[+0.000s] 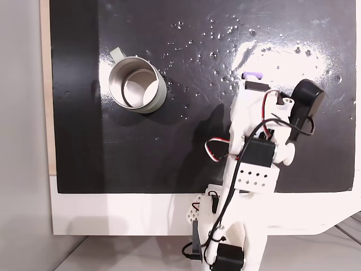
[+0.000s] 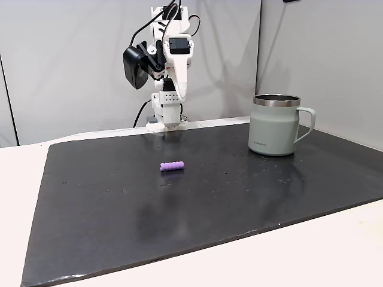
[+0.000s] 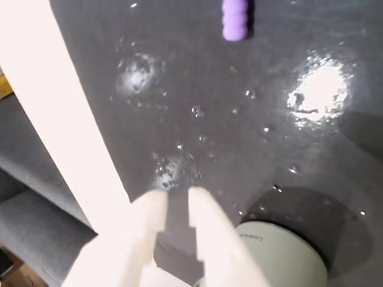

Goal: Grasp a pengrip and put it in the cup.

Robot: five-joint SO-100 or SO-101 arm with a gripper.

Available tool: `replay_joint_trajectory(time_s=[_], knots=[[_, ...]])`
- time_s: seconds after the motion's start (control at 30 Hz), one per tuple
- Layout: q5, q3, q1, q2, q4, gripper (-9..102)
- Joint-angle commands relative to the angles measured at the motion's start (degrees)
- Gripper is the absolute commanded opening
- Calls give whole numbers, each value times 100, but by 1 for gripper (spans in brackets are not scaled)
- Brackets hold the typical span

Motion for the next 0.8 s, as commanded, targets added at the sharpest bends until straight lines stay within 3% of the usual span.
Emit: replay_joint_trajectory(time_s=[0.0,0.4,0.6,0.77], knots=[[70,-905,53,-650,211,0],[624,-3067,378,-3270,1274,0],[642,-3797,404,-4122,1556,16],[659,-4096,404,-4614,1652,22]])
